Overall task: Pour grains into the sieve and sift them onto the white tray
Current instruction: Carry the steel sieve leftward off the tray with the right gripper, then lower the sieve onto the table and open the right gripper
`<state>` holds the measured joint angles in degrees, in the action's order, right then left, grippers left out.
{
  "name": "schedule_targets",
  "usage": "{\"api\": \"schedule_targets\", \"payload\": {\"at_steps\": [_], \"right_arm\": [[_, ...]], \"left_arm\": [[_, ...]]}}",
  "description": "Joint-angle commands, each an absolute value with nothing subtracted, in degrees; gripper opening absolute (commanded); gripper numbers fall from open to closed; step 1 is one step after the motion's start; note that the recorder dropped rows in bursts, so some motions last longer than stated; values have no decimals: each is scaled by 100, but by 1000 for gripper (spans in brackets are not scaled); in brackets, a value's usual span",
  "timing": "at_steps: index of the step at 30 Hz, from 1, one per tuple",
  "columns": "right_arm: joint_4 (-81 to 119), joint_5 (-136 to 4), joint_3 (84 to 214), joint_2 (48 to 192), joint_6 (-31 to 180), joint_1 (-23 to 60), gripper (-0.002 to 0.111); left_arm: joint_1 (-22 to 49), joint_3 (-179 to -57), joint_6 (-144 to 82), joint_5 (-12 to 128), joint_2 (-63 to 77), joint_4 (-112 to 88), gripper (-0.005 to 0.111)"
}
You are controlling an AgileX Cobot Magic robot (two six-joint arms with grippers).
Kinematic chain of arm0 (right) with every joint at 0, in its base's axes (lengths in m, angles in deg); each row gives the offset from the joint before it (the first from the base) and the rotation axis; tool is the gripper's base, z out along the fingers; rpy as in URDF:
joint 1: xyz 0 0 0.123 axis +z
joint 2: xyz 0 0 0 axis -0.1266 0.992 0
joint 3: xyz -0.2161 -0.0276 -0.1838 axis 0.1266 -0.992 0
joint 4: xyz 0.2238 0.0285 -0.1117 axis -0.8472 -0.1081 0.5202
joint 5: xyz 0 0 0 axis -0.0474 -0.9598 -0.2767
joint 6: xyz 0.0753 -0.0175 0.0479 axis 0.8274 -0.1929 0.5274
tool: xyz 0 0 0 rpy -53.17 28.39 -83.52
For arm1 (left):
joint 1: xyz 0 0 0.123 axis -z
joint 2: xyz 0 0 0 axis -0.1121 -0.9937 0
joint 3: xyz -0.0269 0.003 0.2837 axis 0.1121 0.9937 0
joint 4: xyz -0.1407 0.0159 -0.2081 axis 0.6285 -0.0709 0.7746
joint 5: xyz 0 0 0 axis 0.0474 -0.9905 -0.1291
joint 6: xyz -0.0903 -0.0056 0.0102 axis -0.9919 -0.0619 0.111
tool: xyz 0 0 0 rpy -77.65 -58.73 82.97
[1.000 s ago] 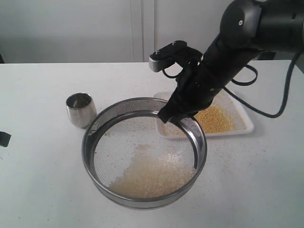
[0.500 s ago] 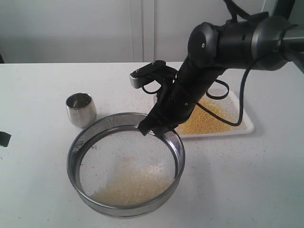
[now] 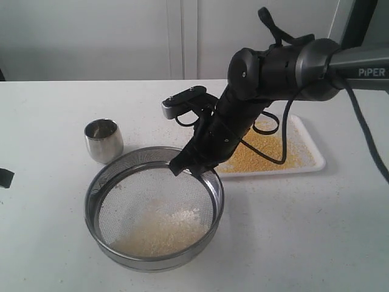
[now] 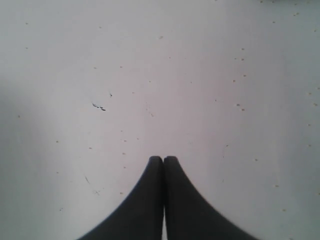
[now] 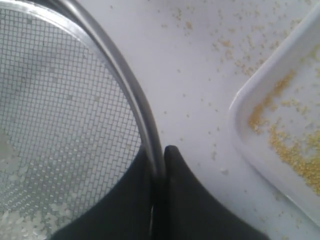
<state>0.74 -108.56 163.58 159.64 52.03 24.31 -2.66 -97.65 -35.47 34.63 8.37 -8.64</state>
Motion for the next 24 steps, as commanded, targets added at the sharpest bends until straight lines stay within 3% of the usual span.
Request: {"api": "schedule_targets", "payload": {"at_steps": [1,24], "right_arm": [[-177,-10709,16420,16014,5297,2523,0],[-54,-9948,16420,16469,5170,2631,0]], "left_arm": [[-286,-9738,-3556,3416,887,-845,0],[-286,-9738,-3556,3416,887,-845,0]]}}
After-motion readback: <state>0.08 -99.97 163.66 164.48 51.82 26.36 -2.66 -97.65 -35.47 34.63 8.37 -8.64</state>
